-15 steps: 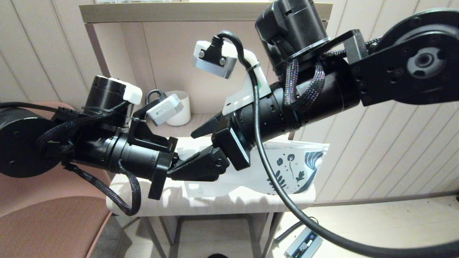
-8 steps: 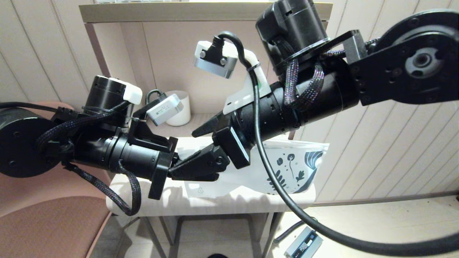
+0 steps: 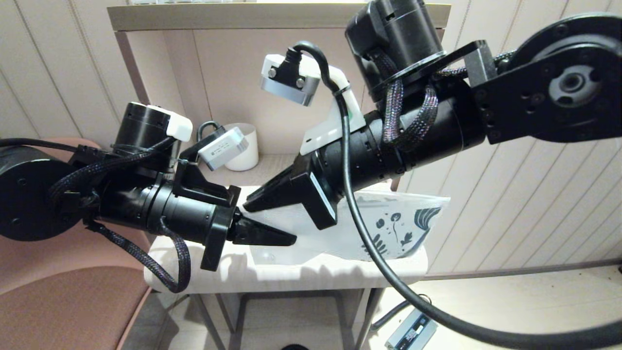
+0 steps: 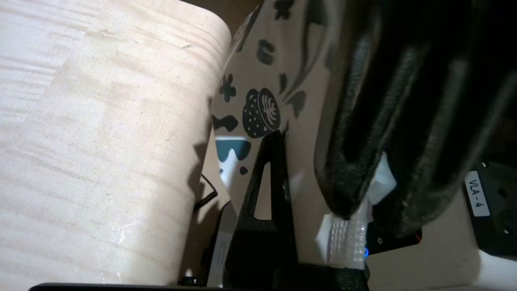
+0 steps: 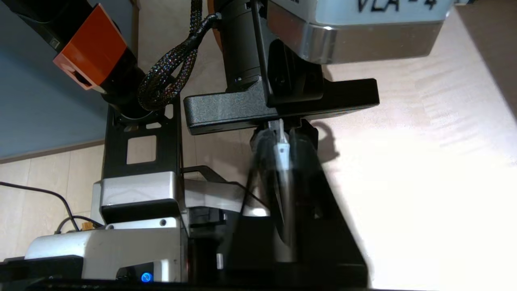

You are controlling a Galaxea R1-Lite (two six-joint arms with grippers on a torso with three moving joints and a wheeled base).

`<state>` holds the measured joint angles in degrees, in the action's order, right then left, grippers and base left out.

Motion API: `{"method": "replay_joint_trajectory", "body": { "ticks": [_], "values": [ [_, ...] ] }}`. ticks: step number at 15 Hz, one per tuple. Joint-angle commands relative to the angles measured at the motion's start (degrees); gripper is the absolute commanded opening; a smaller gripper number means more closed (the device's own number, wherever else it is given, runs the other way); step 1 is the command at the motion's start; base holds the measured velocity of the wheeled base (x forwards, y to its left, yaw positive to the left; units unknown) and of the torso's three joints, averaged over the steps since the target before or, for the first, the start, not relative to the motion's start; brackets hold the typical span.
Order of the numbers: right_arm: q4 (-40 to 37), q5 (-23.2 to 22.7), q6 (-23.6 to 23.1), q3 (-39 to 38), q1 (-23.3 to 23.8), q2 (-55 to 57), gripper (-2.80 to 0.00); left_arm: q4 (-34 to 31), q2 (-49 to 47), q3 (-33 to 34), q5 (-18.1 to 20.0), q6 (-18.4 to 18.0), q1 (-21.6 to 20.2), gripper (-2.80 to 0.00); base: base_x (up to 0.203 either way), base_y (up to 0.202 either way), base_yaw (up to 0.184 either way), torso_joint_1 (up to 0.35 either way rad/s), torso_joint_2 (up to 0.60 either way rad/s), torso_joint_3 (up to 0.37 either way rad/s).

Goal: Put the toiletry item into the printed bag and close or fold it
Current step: Close the strorage bag and place it on the desk

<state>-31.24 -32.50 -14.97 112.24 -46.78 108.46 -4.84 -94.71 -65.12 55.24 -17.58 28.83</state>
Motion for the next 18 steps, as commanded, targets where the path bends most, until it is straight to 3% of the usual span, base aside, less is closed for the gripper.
{"method": "replay_joint_trajectory", "body": {
  "ticks": [1,18],
  "values": [
    [-0.23,-0.19,0.03,-0.09,-0.07,0.17,-2.80,0.01,-0.04,-0.09,0.31,-0.09,0.00,-2.80,0.000,0.000,0.000,0.000,0.00,0.000],
    [-1.63,-0.10,-0.24,-1.60,2.05,-2.02,-2.80,-0.08,0.40,0.00,0.40,-0.20,0.00,-2.80,0.000,0.000,0.000,0.000,0.00,0.000]
  ]
}}
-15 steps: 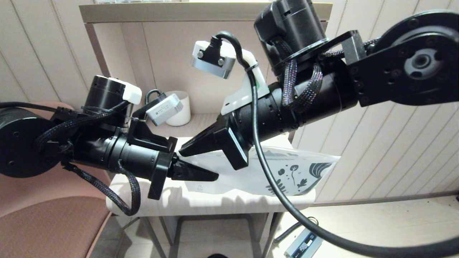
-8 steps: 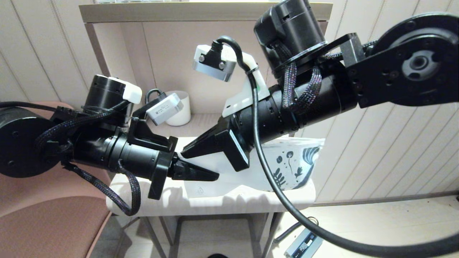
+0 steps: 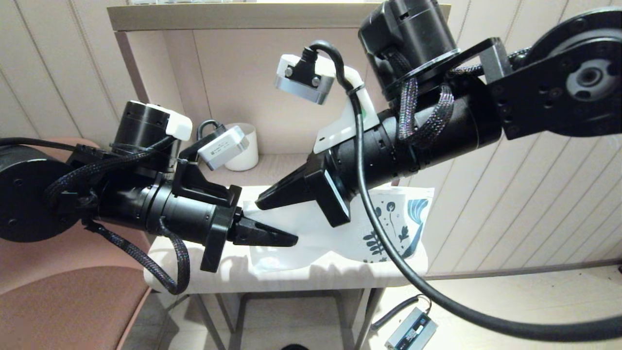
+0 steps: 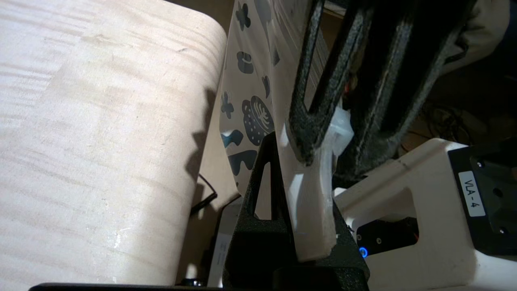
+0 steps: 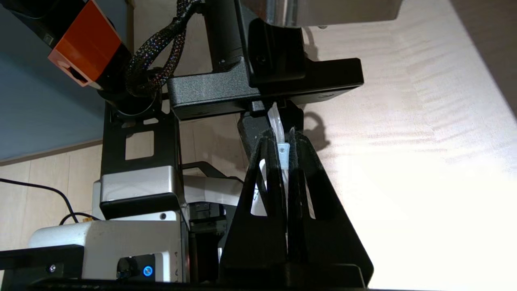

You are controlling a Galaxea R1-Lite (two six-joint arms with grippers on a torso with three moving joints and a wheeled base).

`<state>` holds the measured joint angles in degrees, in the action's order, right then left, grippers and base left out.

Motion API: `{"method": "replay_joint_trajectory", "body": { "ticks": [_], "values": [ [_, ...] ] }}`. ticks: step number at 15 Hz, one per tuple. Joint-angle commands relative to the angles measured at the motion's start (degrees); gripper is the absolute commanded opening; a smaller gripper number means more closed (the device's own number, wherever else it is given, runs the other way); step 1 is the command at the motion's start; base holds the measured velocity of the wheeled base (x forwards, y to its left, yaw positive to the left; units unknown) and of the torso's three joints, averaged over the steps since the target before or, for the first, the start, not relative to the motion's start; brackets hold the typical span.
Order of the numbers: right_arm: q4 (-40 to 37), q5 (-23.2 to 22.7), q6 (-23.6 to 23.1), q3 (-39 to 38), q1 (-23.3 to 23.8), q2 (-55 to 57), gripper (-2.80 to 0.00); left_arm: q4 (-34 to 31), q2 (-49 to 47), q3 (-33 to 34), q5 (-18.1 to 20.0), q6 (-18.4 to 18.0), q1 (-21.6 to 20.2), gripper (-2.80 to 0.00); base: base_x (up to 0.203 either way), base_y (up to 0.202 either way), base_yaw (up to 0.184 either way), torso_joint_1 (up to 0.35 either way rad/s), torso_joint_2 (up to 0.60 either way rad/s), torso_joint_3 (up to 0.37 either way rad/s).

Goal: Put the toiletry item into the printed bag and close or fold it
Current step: Close the strorage bag and place it on the desk

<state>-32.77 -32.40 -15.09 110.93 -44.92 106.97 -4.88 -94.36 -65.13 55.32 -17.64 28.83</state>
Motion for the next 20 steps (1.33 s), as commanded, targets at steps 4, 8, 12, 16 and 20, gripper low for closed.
{"method": "replay_joint_trajectory", "body": {
  "ticks": [4,8,12,16,20],
  "values": [
    [-0.10,-0.20,-0.20,-1.47,0.77,-1.30,-2.80,-0.05,0.21,0.01,0.31,-0.81,0.00,-2.80,0.000,0.000,0.000,0.000,0.00,0.000],
    [0.05,-0.20,-0.29,-4.09,2.04,-3.50,-2.80,-0.05,0.31,0.01,0.31,-0.81,0.00,-2.80,0.000,0.000,0.000,0.000,0.00,0.000],
    [0.37,-0.38,-0.95,-7.61,4.61,-6.33,-2.80,-0.05,0.22,0.01,0.31,-0.81,0.00,-2.80,0.000,0.000,0.000,0.000,0.00,0.000],
    [0.43,-0.72,-1.43,-11.01,7.58,-9.28,-2.80,-0.05,0.22,0.10,0.31,-0.81,0.00,-2.80,0.000,0.000,0.000,0.000,0.00,0.000],
    [0.53,-2.08,-2.19,-15.63,10.92,-12.69,-2.80,-0.05,0.31,0.27,0.31,-0.81,0.00,-2.80,0.000,0.000,0.000,0.000,0.00,0.000]
  ]
}}
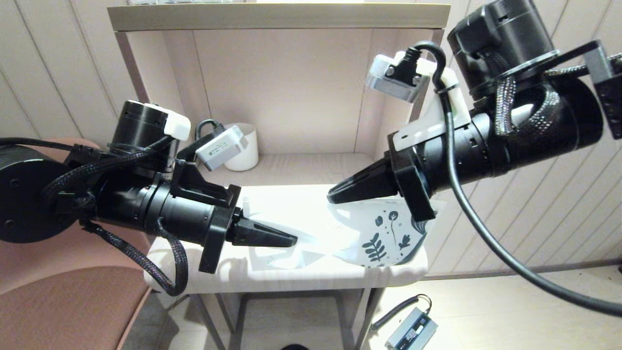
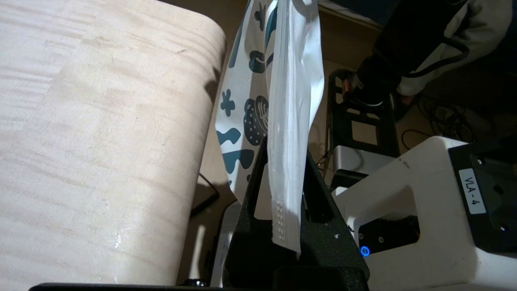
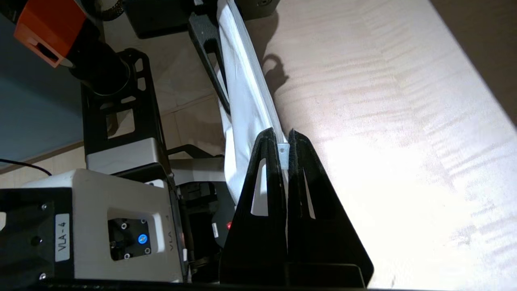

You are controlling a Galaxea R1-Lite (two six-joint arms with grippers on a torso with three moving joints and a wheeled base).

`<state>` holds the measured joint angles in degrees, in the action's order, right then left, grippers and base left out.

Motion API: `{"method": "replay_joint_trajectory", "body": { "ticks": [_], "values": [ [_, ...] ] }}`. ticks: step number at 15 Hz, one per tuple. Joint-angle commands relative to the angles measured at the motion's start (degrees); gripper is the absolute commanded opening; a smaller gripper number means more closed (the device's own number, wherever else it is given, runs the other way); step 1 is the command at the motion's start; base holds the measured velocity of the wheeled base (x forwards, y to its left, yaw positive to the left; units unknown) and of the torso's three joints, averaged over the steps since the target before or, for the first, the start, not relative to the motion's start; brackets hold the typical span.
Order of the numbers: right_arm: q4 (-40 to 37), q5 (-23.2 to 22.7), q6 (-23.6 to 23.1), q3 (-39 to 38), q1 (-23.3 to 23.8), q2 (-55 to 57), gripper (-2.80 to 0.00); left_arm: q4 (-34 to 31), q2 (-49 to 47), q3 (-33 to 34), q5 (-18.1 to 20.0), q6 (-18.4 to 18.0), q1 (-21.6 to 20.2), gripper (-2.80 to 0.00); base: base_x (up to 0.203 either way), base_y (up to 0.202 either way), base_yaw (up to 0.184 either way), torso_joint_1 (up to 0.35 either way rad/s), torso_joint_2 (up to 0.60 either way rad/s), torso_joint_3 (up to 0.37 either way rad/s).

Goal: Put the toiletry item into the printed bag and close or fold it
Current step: Close the strorage bag and place it on the desk

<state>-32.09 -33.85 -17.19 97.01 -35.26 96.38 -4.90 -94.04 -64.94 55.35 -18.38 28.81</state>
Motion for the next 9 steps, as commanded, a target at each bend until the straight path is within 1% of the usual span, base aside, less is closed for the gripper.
{"method": "replay_joint_trajectory", "body": {
  "ticks": [1,5,9],
  "values": [
    [-0.06,-1.47,-0.12,-2.71,2.30,-2.94,-2.80,-0.02,-0.09,0.08,0.29,-0.07,0.02,-2.80,0.000,0.000,0.000,0.000,0.00,0.000],
    [0.09,-2.59,-1.08,-6.43,5.63,-6.15,-2.80,-0.02,0.12,0.12,0.29,-0.07,0.02,-2.80,0.000,0.000,0.000,0.000,0.00,0.000],
    [0.13,-6.17,-1.66,-9.96,11.97,-10.04,-2.80,-0.02,0.00,0.08,0.29,-0.07,0.02,-2.80,0.000,0.000,0.000,0.000,0.00,0.000]
  ]
}}
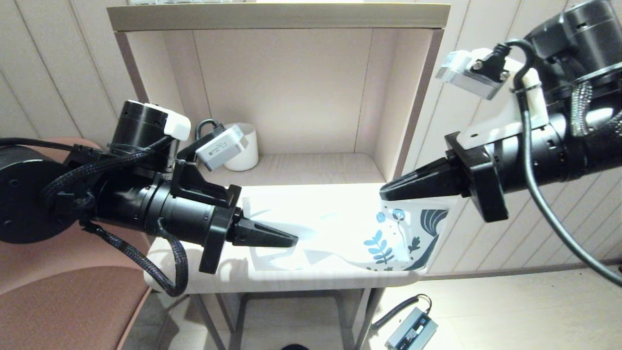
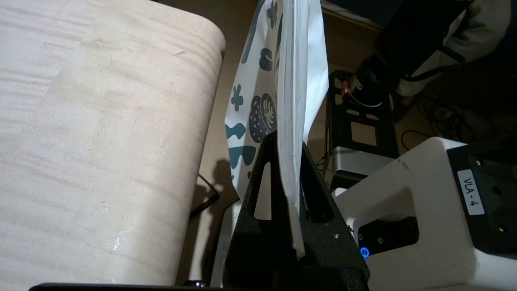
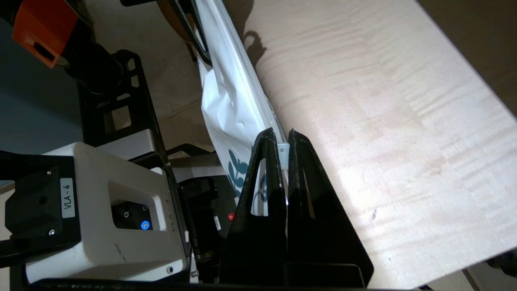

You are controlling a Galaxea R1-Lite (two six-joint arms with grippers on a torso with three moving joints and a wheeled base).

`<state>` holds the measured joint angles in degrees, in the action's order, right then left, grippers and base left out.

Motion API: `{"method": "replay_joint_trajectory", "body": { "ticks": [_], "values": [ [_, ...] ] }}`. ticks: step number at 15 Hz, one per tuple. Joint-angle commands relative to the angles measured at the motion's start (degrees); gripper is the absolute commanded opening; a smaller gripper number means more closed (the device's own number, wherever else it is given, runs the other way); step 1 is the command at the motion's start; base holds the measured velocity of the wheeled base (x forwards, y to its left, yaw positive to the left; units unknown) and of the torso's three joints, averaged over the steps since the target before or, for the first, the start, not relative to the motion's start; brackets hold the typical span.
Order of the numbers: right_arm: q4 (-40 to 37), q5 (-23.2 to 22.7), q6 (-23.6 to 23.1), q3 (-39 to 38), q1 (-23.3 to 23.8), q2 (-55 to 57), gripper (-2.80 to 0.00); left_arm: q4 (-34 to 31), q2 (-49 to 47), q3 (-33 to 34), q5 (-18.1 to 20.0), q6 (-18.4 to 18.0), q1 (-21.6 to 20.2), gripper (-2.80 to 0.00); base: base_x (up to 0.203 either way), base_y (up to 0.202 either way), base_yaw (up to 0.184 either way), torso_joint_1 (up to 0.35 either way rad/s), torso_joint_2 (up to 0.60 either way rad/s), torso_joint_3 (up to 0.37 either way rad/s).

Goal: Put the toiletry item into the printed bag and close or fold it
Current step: Close the strorage bag and place it on the desk

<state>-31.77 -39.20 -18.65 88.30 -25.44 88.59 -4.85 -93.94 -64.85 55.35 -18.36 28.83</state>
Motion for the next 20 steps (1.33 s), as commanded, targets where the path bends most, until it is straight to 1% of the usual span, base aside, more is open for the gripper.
{"method": "replay_joint_trajectory", "body": {
  "ticks": [1,7,9,20],
  "values": [
    [-0.17,-1.31,-0.24,-2.32,3.35,-3.17,-2.80,-0.07,-0.10,-0.01,0.29,-0.10,0.00,-2.80,0.000,0.000,0.000,0.000,0.00,0.000],
    [-0.14,-3.24,-1.29,-9.32,8.38,-7.63,-2.80,-0.07,-0.10,-0.01,0.29,-0.10,0.00,-2.80,0.000,0.000,0.000,0.000,0.00,0.000],
    [-0.14,-3.66,-1.57,-10.58,9.53,-8.59,-2.80,-0.07,-0.10,-0.01,0.29,-0.10,0.00,-2.80,0.000,0.000,0.000,0.000,0.00,0.000],
    [-0.14,-3.87,-1.57,-10.08,8.92,-8.27,-2.80,-0.07,0.16,0.08,0.38,-0.10,0.00,-2.80,0.000,0.000,0.000,0.000,0.00,0.000]
  ]
}}
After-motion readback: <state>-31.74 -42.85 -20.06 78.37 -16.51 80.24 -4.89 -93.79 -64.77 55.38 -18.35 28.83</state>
